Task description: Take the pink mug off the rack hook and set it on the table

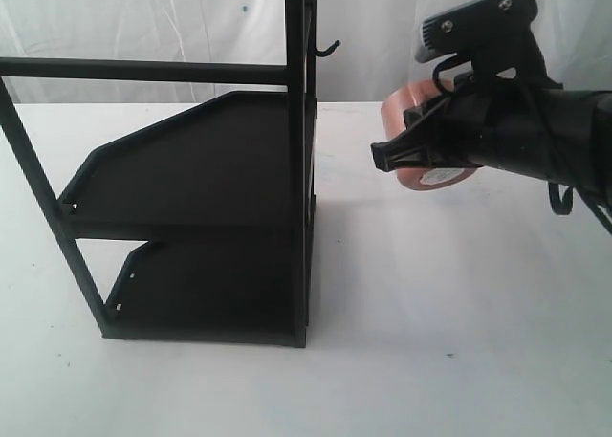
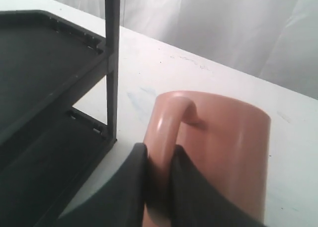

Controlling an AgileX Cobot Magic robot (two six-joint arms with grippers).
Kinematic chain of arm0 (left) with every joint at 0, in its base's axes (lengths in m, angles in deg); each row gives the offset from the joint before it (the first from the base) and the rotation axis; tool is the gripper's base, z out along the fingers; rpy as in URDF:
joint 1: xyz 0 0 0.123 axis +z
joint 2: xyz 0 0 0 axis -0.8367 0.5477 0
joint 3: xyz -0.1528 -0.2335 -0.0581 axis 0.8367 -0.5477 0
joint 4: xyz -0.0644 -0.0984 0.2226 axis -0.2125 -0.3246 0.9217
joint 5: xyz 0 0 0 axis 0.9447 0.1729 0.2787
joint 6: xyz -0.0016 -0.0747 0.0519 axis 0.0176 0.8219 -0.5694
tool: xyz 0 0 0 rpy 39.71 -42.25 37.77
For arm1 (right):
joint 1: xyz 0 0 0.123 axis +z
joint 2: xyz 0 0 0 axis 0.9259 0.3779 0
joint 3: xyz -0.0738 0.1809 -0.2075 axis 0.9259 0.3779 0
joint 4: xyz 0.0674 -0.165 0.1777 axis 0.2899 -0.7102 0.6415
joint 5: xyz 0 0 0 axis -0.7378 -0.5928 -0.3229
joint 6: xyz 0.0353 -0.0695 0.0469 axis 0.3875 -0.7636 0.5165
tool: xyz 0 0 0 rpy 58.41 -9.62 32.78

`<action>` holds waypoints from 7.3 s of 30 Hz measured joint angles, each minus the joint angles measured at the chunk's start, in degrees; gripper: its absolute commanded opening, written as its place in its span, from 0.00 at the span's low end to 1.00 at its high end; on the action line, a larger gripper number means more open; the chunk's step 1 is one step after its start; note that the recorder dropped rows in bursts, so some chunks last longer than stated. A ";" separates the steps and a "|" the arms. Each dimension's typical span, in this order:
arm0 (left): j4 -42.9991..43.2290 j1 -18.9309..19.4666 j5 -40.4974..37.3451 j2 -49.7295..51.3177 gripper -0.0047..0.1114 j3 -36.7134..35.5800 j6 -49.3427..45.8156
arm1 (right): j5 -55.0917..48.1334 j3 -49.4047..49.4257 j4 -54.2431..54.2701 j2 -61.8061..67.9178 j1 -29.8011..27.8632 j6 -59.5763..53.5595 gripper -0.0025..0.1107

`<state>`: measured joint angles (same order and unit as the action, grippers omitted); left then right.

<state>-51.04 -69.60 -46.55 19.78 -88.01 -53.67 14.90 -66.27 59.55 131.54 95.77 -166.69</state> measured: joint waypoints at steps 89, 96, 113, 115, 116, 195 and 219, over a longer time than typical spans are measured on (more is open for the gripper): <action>4.50 0.00 -1.73 0.00 0.04 0.00 -8.90 | 49.56 12.62 -75.35 26.97 -0.98 74.68 0.02; 4.50 0.00 -1.73 0.00 0.04 0.00 -8.90 | 49.45 7.18 -75.35 34.16 -0.98 72.08 0.02; 4.50 0.00 -1.73 0.00 0.04 0.00 -8.90 | 42.35 7.19 -75.84 35.52 -0.98 71.08 0.02; 4.50 0.00 -1.73 0.00 0.04 0.00 -8.90 | 39.14 7.81 -75.84 35.11 -0.98 71.08 0.02; 4.50 0.00 -1.73 0.00 0.04 0.00 -8.90 | 37.63 7.92 -75.84 34.81 -0.98 71.08 0.02; 4.50 0.00 -1.82 0.00 0.04 0.00 -8.99 | 14.66 27.86 -76.25 -10.15 -0.98 77.12 0.36; 4.50 0.00 -1.82 0.00 0.04 0.00 -8.99 | -8.24 27.91 -68.71 -58.89 -0.98 77.58 0.02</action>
<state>-46.54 -69.60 -48.37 19.78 -88.01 -62.67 6.65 -38.36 -9.16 72.65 94.80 -89.11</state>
